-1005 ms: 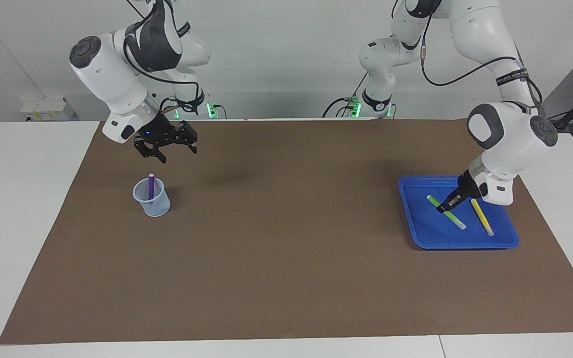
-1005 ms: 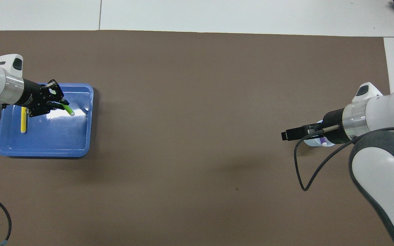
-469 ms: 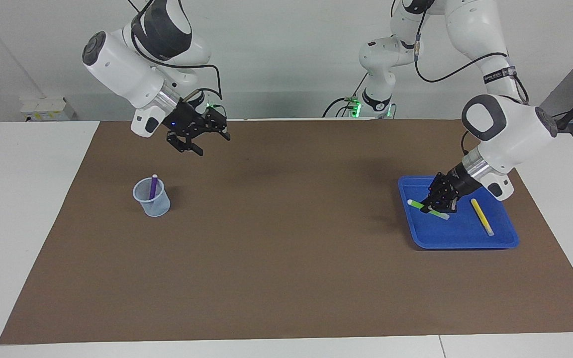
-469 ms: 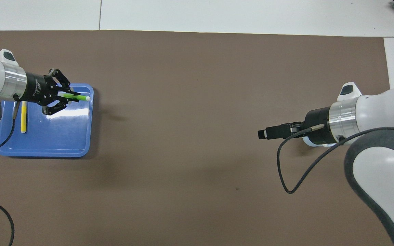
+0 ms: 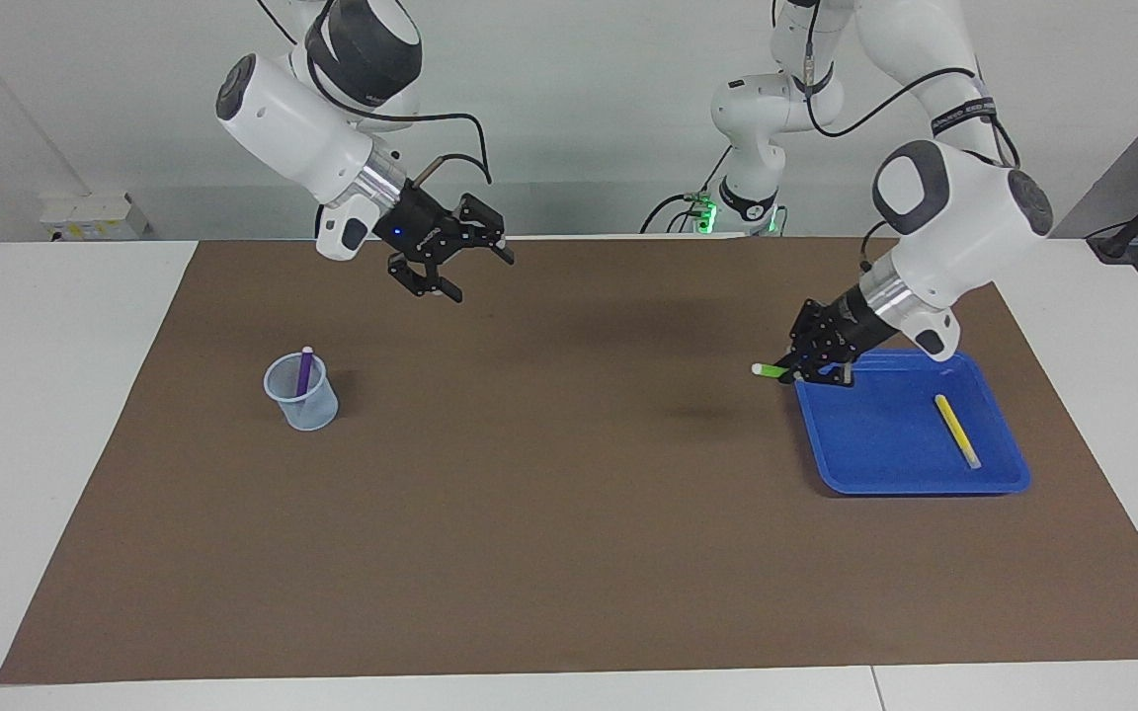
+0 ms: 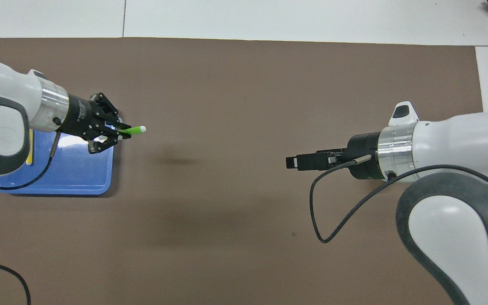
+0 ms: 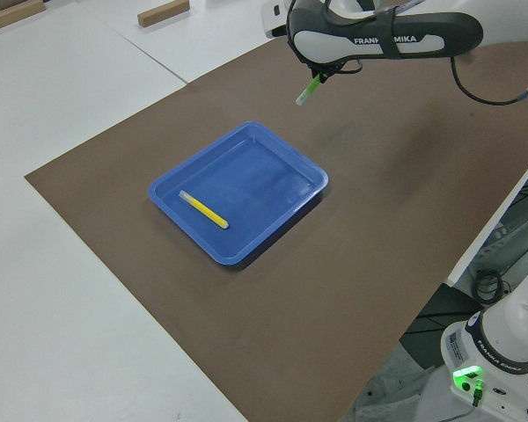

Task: Transfer and insert pens with both arms
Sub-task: 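Lift the green pen with the left gripper while the right gripper approaches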

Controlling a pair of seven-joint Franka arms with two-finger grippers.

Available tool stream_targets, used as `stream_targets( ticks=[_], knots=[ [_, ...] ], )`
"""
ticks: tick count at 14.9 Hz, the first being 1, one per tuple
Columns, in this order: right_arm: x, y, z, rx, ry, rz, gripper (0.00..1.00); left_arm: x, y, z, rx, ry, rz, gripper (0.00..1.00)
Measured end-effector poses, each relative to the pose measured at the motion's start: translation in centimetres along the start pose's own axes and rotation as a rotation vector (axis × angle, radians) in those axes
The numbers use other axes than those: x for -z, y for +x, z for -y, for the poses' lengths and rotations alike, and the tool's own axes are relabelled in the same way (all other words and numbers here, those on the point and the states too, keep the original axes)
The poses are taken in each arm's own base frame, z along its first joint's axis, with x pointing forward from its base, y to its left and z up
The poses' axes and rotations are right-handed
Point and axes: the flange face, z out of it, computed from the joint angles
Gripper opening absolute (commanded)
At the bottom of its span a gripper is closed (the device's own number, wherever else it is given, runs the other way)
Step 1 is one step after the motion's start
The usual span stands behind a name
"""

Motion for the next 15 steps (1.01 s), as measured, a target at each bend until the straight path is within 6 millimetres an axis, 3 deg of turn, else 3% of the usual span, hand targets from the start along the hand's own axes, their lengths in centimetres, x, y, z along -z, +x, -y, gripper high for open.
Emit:
stream_targets(
  ticks=[5,8,10,15],
  knots=[
    [-2.0,-0.5,3.5,-0.025,0.049,-0.031,1.0,-3.2,-13.1,4.7,0.01,0.025,0.034,0.0],
    [-2.4,-0.7,4.9,-0.029,0.053,-0.029,0.97,-4.4,-18.7,7.1,0.0,-0.013,0.082,0.0],
    [-2.8,-0.8,5.8,-0.025,0.054,-0.047,0.96,-4.8,-20.3,7.9,0.001,-0.023,0.091,0.0],
    [-3.6,-0.4,5.5,-0.039,0.054,-0.054,0.96,-3.4,-20.4,9.2,0.011,-0.025,0.123,0.0]
  ],
)
